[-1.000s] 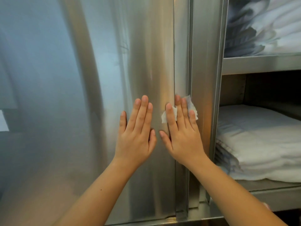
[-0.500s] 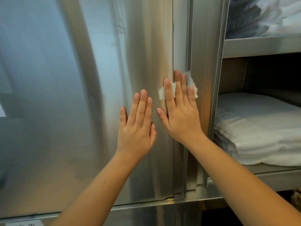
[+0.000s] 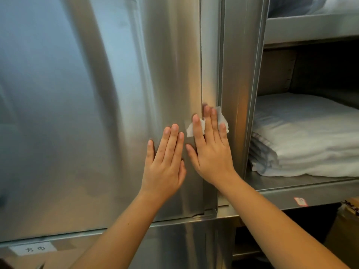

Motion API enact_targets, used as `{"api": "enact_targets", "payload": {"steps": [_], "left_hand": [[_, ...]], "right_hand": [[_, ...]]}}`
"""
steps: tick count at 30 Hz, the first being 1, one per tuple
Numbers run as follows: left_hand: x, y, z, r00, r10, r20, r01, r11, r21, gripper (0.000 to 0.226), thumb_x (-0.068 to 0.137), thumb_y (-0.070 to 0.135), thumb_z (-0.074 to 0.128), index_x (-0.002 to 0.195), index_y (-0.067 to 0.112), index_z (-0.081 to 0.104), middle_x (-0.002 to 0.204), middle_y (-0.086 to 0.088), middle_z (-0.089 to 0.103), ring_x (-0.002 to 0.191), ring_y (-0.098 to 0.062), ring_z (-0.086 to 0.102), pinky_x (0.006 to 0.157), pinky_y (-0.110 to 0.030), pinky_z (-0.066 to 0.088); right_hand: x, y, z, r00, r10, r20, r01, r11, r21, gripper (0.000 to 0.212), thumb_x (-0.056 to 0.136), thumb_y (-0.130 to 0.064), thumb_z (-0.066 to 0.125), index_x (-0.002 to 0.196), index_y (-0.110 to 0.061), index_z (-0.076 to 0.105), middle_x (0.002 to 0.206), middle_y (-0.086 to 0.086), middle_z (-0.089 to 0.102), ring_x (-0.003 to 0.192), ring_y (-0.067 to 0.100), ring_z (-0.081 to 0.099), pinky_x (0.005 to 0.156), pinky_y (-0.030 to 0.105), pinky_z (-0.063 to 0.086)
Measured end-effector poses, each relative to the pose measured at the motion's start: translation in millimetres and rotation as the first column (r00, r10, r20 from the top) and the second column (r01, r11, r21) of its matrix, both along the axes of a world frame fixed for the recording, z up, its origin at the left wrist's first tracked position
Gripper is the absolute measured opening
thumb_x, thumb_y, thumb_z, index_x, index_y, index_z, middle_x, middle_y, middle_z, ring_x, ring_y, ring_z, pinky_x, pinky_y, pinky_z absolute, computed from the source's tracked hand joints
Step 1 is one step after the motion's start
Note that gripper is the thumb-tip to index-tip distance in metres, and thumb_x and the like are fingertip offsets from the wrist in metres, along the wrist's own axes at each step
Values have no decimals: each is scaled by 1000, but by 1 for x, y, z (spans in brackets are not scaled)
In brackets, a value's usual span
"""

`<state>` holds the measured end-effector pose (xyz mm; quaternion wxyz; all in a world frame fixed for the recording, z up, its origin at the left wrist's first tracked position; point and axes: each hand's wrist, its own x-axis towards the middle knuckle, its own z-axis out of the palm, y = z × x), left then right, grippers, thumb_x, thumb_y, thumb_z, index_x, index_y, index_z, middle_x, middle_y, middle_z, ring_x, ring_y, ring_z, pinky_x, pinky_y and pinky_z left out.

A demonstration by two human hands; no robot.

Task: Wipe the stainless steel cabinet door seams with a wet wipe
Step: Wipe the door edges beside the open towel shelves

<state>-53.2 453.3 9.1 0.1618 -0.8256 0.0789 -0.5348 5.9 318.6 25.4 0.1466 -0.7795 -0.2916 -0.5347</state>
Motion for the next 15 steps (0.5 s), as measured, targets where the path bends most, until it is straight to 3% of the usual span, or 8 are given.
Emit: {"api": "enact_targets", "payload": {"steps": [3, 6, 11, 15], "left_hand": [[-1, -2, -1, 1000, -19, -20, 18, 999, -34, 54, 95, 28, 26, 144, 4, 19, 150, -14, 17, 139, -28, 19, 112, -49, 12], [-1, -2, 0, 999, -18, -39, 17, 999, -48, 54, 97, 30, 18, 144, 4, 18, 150, -14, 15, 139, -27, 17, 113, -47, 8], [0, -7, -4, 999, 3, -36, -6, 997, -78, 58, 92, 28, 28, 144, 4, 18, 149, -13, 13, 139, -28, 16, 112, -48, 8], [1, -10, -5, 999, -1, -34, -3, 995, -97, 60, 91, 28, 32, 143, 3, 14, 149, -14, 9, 139, -31, 11, 112, -48, 7]], "right_hand": [[0, 3, -9, 1000, 8, -21, -7, 1000, 31, 71, 97, -39, 29, 146, -13, -17, 151, 18, 2, 141, 30, 2, 116, 40, -3], [-4, -1, -50, 996, 8, -91, -9, 1000, -16, 73, 97, -43, 28, 145, -13, -18, 153, 14, -16, 143, 29, -4, 116, 41, -4], [-22, -8, -136, 968, -21, -251, -2, 996, -91, 69, 98, -45, 20, 146, -11, -17, 153, 12, -22, 143, 28, -11, 114, 41, 2], [-26, -11, -145, 956, -43, -290, 12, 994, -110, 66, 99, -46, 11, 145, -11, -20, 152, 10, -26, 142, 26, -15, 113, 41, 4]]}}
